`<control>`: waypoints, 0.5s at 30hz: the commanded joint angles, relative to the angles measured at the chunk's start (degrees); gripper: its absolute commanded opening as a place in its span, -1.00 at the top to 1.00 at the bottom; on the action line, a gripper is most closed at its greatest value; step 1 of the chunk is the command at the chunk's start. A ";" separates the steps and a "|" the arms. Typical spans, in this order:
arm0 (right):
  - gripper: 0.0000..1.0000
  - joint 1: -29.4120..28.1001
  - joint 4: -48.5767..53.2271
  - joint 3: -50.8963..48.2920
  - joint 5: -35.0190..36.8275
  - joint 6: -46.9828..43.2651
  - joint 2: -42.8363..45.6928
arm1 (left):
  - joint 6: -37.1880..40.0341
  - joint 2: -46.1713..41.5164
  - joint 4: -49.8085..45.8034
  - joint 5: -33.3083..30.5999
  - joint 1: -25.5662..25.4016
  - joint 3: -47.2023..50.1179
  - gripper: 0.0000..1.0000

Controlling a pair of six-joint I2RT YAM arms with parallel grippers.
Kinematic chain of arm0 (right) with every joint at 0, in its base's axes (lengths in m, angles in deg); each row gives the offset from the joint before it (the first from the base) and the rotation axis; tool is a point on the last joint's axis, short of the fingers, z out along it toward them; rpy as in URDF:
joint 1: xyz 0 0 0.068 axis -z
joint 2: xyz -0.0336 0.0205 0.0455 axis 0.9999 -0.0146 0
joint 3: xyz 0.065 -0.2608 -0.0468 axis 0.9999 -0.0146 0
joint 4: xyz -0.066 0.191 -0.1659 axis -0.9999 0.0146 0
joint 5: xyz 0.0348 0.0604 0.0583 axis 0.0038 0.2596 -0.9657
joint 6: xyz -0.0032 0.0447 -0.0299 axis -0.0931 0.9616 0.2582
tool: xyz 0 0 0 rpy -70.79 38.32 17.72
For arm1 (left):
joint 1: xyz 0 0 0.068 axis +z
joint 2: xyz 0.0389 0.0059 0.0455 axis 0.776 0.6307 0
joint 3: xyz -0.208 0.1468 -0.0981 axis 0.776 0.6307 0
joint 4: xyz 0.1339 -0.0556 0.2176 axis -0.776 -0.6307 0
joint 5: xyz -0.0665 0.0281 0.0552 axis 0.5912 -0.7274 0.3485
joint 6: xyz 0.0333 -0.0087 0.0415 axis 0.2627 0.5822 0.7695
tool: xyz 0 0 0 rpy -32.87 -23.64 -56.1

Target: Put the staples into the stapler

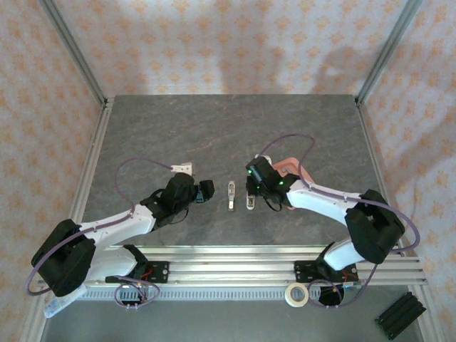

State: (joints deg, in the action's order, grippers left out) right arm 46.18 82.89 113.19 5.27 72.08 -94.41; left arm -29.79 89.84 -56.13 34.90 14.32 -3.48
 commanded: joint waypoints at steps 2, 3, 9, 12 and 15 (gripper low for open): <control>0.60 -0.37 -2.97 2.00 0.71 -1.88 -1.29 | -0.92 0.86 2.43 0.39 0.63 1.70 -0.42; 0.60 -0.36 -3.26 1.91 0.71 -2.03 -1.48 | -1.04 1.07 2.80 0.37 0.63 1.88 -0.42; 0.60 -0.36 -5.26 1.91 0.02 -3.15 -2.36 | -2.10 2.93 6.03 0.97 0.63 3.22 -0.42; 0.60 -0.35 -5.78 2.24 -0.36 -4.30 -2.93 | -2.46 3.98 8.39 1.55 0.63 3.85 -0.42; 0.60 -0.35 -6.43 2.22 -0.43 -5.17 -3.01 | -2.46 5.04 10.81 1.88 0.63 4.30 -0.42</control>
State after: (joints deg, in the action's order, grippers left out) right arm 46.18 78.23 113.87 4.59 68.76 -97.14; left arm -31.69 94.06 -49.66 36.34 14.32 0.13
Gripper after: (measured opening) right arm 0.199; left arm 0.708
